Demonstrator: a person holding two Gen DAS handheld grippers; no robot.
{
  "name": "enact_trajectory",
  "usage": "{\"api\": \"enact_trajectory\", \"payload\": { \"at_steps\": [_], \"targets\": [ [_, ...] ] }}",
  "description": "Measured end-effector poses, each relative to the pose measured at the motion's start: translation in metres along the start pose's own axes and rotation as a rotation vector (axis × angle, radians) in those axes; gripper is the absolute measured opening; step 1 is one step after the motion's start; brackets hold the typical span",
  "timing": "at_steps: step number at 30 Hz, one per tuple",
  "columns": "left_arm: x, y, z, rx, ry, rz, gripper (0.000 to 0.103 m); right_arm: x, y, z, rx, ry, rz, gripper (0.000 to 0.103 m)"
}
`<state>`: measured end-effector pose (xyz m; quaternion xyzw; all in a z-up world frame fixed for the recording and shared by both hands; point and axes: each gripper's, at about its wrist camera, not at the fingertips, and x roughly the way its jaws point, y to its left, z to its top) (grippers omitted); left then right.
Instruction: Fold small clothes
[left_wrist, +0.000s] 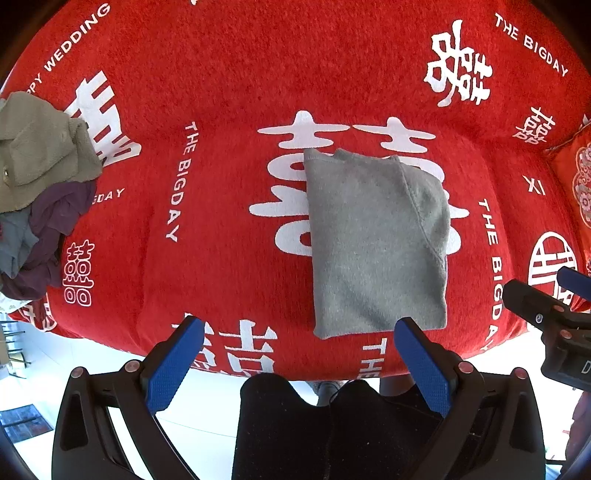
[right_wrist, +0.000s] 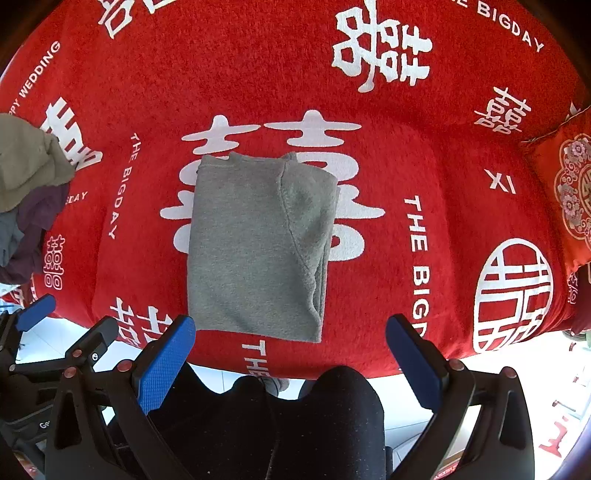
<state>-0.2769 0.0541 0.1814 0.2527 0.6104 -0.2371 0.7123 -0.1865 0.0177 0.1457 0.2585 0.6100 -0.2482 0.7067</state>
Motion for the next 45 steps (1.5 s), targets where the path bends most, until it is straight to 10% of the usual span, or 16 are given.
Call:
{"api": "enact_trajectory", "payload": {
  "at_steps": [45],
  "targets": [
    [-0.0034, 0.0005, 0.0, -0.015, -0.015, 0.007, 0.103, -0.0014, 0.0026, 0.0035, -0.037, -0.006, -0.031, 0.103]
  ]
}}
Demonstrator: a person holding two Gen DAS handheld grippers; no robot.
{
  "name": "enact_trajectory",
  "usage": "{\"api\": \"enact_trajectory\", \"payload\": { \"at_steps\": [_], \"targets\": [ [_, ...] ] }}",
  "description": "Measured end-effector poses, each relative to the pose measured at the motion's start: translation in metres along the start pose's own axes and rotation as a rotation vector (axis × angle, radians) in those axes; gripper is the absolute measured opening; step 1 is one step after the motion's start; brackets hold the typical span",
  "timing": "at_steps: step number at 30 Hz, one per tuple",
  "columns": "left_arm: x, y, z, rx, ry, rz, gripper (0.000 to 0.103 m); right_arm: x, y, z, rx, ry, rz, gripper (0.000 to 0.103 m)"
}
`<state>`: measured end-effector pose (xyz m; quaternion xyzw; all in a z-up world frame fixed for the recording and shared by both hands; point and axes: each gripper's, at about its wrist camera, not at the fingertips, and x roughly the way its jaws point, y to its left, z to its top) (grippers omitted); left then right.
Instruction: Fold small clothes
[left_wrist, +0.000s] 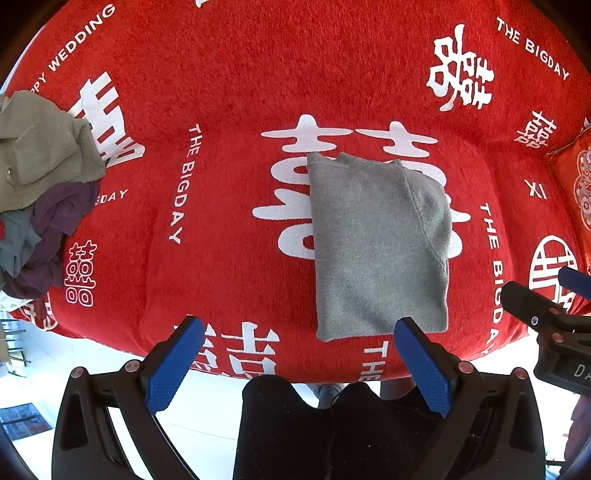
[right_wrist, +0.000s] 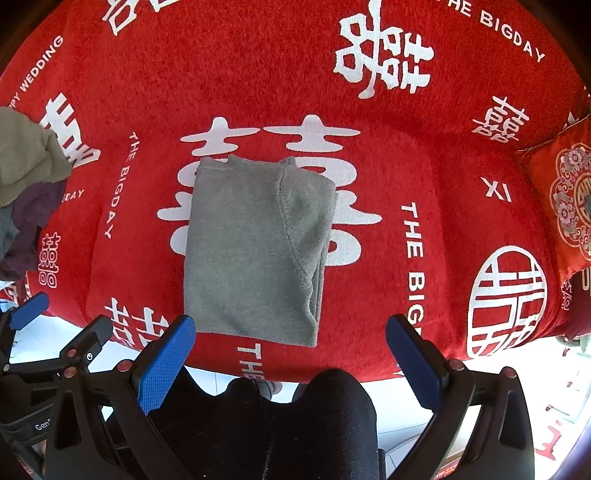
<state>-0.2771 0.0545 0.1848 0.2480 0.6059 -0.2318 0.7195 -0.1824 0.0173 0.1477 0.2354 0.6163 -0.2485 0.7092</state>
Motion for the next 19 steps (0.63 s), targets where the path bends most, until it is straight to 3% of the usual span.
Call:
{"api": "enact_trajectory", "payload": {
  "at_steps": [12, 16, 19],
  "targets": [
    [0.0037, -0.0023, -0.0018, 0.023, 0.009, 0.003, 0.103, 0.0045, 0.0039, -0.0022, 0.0, 0.011, -0.001, 0.103],
    [-0.0014, -0.0029, -0.0013, 0.022, -0.029, 0.02, 0.103, 0.003, 0.003, -0.0022, 0.004, 0.004, -0.003, 0.103],
    [-0.0063, -0.0036, -0.0016, 0.035, -0.046, -0.012, 0.103, 0.0021, 0.0021, -0.0025, 0.007, 0.002, -0.002, 0.103]
  ]
}}
